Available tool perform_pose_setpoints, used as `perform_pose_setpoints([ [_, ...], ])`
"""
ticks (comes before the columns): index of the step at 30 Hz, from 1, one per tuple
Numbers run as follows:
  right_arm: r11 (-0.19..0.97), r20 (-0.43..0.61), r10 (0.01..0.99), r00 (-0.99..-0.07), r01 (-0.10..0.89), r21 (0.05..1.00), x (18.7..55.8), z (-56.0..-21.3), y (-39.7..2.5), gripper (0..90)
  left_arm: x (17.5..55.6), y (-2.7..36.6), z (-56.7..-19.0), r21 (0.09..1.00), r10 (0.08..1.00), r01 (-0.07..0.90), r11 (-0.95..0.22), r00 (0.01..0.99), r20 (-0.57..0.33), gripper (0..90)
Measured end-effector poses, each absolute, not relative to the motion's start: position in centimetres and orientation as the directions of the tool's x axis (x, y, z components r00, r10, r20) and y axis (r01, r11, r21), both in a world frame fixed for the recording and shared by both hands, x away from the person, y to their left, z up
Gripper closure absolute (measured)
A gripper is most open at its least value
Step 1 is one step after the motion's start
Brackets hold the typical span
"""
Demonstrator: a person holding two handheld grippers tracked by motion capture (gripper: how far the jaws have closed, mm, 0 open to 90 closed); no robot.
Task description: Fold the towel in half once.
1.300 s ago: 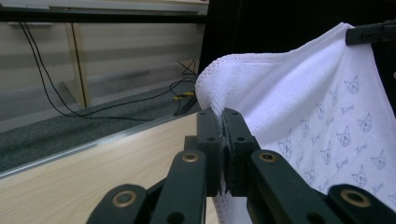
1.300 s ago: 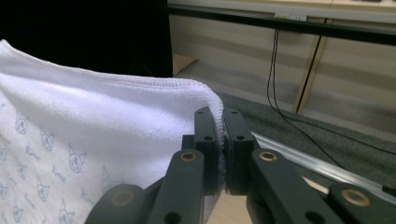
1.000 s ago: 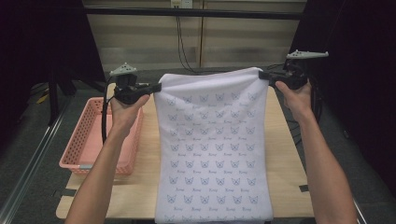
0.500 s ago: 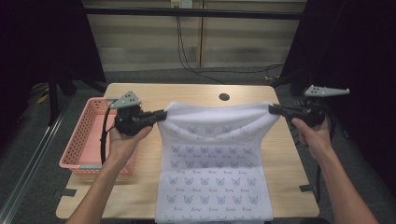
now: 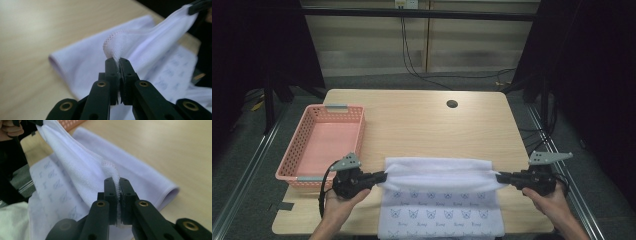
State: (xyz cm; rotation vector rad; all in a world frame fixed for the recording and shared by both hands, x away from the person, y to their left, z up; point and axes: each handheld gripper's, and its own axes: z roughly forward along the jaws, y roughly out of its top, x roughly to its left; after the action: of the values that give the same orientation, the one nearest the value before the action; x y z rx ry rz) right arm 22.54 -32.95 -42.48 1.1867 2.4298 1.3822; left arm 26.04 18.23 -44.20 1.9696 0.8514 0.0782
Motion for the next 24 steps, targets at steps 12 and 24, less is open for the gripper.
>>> perform_pose_setpoints([
  [12, 0.353, 0.327, 0.686, -0.650, 0.690, 0.632, 21.1, -47.8, -31.1, 86.9, 24.4, 18.1, -48.2, 0.697, 0.589, 0.610, -0.376, 0.738, -0.328, 86.5],
  [24, 0.411, 0.278, 0.716, -0.640, 0.709, 0.573, 22.1, -49.0, -30.3, 87.5, 25.9, 16.3, -49.6, 0.656, 0.627, 0.618, -0.434, 0.730, -0.273, 87.0],
])
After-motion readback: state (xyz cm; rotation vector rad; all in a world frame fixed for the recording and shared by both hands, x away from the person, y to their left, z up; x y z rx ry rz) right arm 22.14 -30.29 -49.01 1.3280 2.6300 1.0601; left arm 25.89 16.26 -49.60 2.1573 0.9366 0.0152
